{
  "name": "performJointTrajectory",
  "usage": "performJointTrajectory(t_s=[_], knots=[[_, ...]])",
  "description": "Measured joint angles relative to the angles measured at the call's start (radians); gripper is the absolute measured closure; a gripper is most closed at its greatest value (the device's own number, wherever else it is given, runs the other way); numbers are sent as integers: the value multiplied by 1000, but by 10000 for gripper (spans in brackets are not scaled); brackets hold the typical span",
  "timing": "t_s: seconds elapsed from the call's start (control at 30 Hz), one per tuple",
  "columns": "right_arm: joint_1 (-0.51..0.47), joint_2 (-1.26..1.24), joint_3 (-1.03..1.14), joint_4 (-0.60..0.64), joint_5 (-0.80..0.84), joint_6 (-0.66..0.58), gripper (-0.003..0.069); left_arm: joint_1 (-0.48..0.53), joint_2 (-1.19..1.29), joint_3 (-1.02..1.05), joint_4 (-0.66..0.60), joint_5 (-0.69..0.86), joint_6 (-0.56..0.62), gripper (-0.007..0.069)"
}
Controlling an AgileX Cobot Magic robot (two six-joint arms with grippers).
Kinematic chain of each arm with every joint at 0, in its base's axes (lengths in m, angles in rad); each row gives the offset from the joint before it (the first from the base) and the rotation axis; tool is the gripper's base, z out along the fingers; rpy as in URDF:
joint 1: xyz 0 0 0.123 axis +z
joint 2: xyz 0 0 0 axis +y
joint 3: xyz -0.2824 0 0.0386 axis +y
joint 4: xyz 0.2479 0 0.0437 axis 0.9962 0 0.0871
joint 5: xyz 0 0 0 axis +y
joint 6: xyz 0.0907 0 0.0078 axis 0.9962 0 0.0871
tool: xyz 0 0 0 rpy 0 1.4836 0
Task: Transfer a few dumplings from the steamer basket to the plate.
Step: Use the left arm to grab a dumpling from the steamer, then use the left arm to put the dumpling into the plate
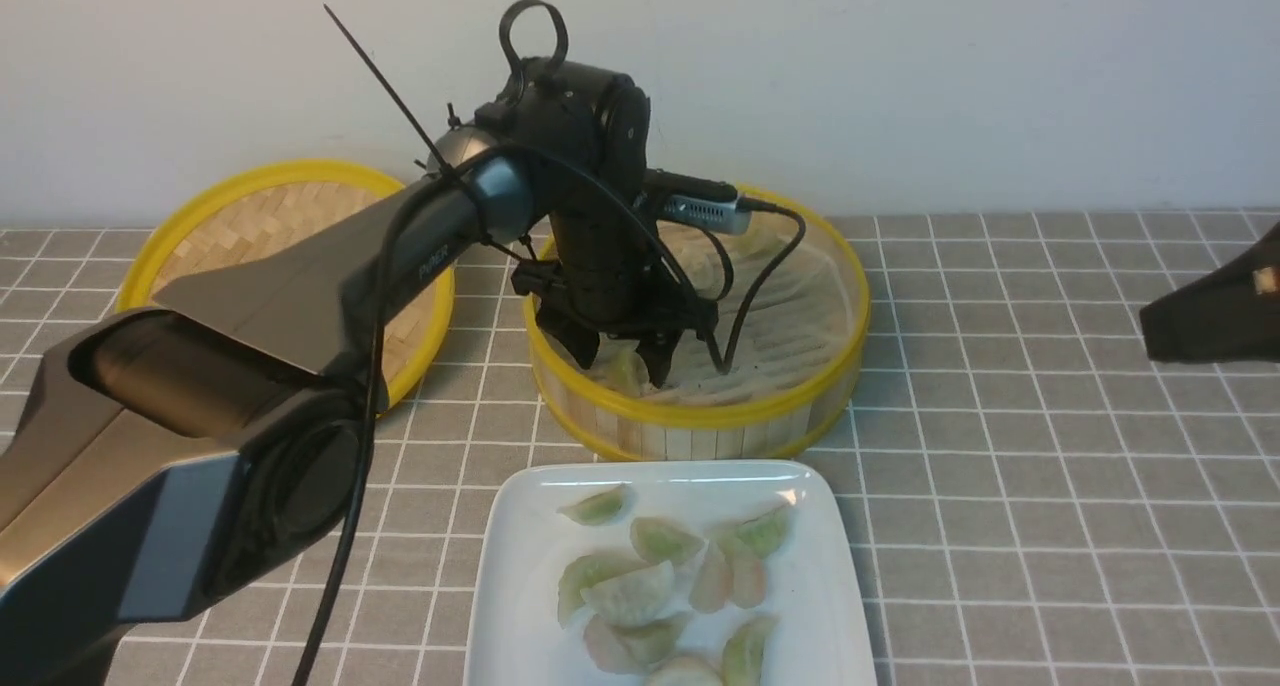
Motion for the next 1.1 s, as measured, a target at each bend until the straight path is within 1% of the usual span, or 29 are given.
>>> performJointTrajectory(t_s=[0.07, 0.13, 0.17, 0.2, 0.27, 0.43, 0.63, 0.77, 0.8, 0.83, 0.87, 0.93, 0.97, 1.03, 1.1], knots=[[0, 0, 0, 2, 0, 0, 670, -1, 1, -1, -2, -1, 0, 228], [0, 0, 0, 3, 0, -2, 670, -1, 4, -2, 3, -1, 8, 307], [0, 0, 0, 3, 0, -2, 670, -1, 4, -2, 5, -1, 13, 328], [0, 0, 0, 3, 0, -8, 670, 0, 4, -2, 6, -1, 27, 415], [0, 0, 0, 3, 0, -13, 670, 0, 3, -3, 3, 4, 53, 448], [0, -1, 0, 3, 0, -18, 670, -1, -27, 2, -19, 4, 68, 450], [0, -6, 0, 3, 0, -18, 670, -4, -180, 43, -37, 1, 72, 450], [0, -6, 0, 3, 0, -19, 670, -12, -365, 210, -85, -2, 72, 450], [0, -6, 0, 3, 0, -19, 670, -19, -412, 301, -94, -4, 76, 450], [0, -6, 0, 3, 0, -19, 670, -21, -427, 315, -95, -4, 76, 450], [0, -6, 0, 3, 0, -19, 670, -37, -478, 431, -102, -4, 88, 450], [0, -6, 0, 3, 0, -19, 670, -64, -545, 579, -109, -4, 95, 450], [0, -6, 0, 3, 0, -19, 670, -67, -551, 593, -110, -4, 95, 450], [0, -6, 0, 3, 0, -19, 670, -114, -629, 768, -114, -5, 95, 450], [0, -6, 0, 3, 0, -19, 670, -145, -658, 856, -119, -16, 95, 450]])
